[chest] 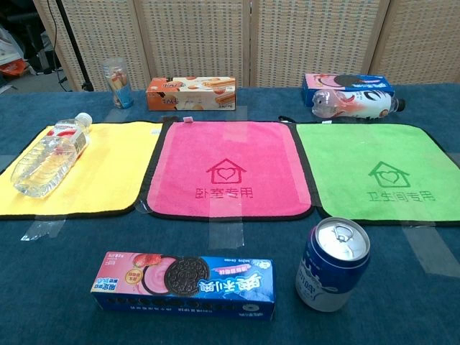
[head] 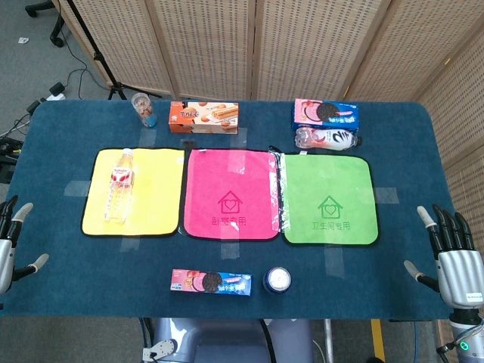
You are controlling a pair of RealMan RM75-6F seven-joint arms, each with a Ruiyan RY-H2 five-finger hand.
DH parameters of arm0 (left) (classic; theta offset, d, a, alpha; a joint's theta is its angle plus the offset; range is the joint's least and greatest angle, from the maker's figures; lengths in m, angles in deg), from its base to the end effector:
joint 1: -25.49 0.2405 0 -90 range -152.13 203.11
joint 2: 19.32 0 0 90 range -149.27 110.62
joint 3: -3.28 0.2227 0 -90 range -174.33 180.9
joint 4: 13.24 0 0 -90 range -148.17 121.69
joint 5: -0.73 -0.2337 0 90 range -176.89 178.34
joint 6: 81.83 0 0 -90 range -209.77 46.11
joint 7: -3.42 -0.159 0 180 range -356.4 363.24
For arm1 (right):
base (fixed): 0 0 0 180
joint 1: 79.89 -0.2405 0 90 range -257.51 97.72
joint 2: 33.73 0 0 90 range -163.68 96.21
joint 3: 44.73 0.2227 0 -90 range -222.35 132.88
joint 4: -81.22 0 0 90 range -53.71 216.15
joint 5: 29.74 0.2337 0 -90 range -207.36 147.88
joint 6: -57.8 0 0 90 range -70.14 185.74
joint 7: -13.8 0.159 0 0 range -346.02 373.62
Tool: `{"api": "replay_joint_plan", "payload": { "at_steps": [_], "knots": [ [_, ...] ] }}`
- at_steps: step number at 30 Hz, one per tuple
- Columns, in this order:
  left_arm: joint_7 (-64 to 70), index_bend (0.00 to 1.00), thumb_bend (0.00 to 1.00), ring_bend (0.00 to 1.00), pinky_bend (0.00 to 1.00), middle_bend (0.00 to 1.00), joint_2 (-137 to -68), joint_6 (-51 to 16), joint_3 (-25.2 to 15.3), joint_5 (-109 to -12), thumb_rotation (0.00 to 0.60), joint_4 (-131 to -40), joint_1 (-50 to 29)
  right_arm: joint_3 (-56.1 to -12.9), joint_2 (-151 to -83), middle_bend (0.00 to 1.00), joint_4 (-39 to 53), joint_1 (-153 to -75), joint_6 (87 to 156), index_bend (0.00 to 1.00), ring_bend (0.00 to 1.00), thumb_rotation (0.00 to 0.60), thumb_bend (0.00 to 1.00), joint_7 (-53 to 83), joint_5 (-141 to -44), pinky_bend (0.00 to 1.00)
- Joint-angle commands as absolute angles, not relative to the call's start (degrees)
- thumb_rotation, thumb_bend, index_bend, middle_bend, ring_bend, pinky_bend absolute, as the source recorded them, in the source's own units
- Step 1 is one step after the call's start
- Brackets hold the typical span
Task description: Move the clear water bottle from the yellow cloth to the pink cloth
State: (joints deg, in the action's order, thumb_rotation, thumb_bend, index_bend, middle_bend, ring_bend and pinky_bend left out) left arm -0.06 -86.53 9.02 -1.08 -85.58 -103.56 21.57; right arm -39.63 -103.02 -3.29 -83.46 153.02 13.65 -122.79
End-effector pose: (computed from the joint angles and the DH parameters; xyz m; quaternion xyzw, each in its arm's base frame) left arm -0.2855 0.1958 0.1286 -0.5732 -0.3426 -0.4095 0.6216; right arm -0.2807 -0.1948 0.1328 0.5875 -0.2908 0.4524 0.6047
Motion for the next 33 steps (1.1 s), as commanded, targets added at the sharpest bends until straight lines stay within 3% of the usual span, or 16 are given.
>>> {"api": "replay_joint_plan", "payload": {
  "at_steps": [1, 8, 9, 12, 13, 16, 19, 21, 24, 28, 33],
  "knots": [
    [0.1, 0.00, 0.03, 0.00, 0.00, 0.00, -86.6, 8.9, -1.1, -85.5, 0.600, -103.6, 21.6, -39.7, -103.0, 0.00, -3.3, -83.5, 152.9, 0.02, 0.00, 0.600, 0.00, 13.6, -122.7, 0.00],
    [1.8, 0.00, 0.05, 0.00, 0.00, 0.00, -85.9, 7.0, -0.7, -85.2, 0.600, -103.8, 21.2, -39.7, -102.7, 0.00, -3.9, -83.6, 152.6, 0.02, 0.00, 0.600, 0.00, 13.7, -122.7, 0.00],
    [3.7, 0.00, 0.14, 0.00, 0.00, 0.00, -85.2, 5.3, -0.2, -84.9, 0.600, -104.3, 20.9, -39.8, -102.7, 0.00, -4.0, -83.6, 152.5, 0.02, 0.00, 0.600, 0.00, 13.7, -122.7, 0.00],
    [12.3, 0.00, 0.57, 0.00, 0.00, 0.00, -82.9, 0.8, 0.1, -84.3, 0.600, -105.9, 19.3, -39.9, -102.4, 0.00, -4.4, -83.5, 152.1, 0.02, 0.00, 0.600, 0.00, 13.9, -122.5, 0.00],
    [15.3, 0.00, 0.64, 0.00, 0.00, 0.00, -82.2, -0.5, 0.1, -84.1, 0.600, -106.0, 18.8, -39.9, -102.4, 0.00, -4.5, -83.5, 152.0, 0.02, 0.00, 0.600, 0.00, 14.0, -122.3, 0.00],
    [26.1, 0.00, 0.68, 0.00, 0.00, 0.00, -80.6, -6.5, -1.1, -80.8, 0.600, -106.0, 16.5, -39.9, -102.3, 0.00, -4.5, -83.7, 151.4, 0.02, 0.00, 0.600, 0.00, 14.1, -122.1, 0.00],
    [31.3, 0.00, 0.67, 0.00, 0.00, 0.00, -81.0, -12.8, -3.6, -74.7, 0.600, -104.7, 13.9, -39.7, -102.1, 0.00, -4.6, -84.0, 150.7, 0.02, 0.00, 0.600, 0.00, 14.5, -121.4, 0.00],
    [32.9, 0.01, 0.72, 0.00, 0.03, 0.00, -80.8, -17.4, -4.8, -71.0, 0.600, -104.2, 12.3, -39.5, -102.0, 0.00, -4.7, -84.1, 150.5, 0.02, 0.00, 0.600, 0.00, 14.8, -121.1, 0.00],
    [29.5, 0.09, 0.84, 0.01, 0.10, 0.01, -81.6, -22.0, -7.1, -63.7, 0.600, -102.8, 9.6, -39.3, -101.7, 0.00, -4.8, -84.2, 150.2, 0.02, 0.00, 0.600, 0.00, 15.3, -120.8, 0.00],
    [25.7, 0.17, 0.99, 0.06, 0.13, 0.04, -83.8, -26.9, -11.0, -52.4, 0.600, -101.6, 5.9, -39.3, -101.4, 0.00, -4.8, -84.3, 149.8, 0.02, 0.00, 0.600, 0.00, 15.9, -120.4, 0.00],
    [24.6, 0.23, 1.00, 0.11, 0.16, 0.09, -85.4, -34.2, -13.6, -43.0, 0.600, -99.4, 1.8, -39.2, -101.3, 0.00, -4.8, -84.5, 149.4, 0.02, 0.00, 0.600, 0.00, 16.2, -120.1, 0.00]
  ]
}}
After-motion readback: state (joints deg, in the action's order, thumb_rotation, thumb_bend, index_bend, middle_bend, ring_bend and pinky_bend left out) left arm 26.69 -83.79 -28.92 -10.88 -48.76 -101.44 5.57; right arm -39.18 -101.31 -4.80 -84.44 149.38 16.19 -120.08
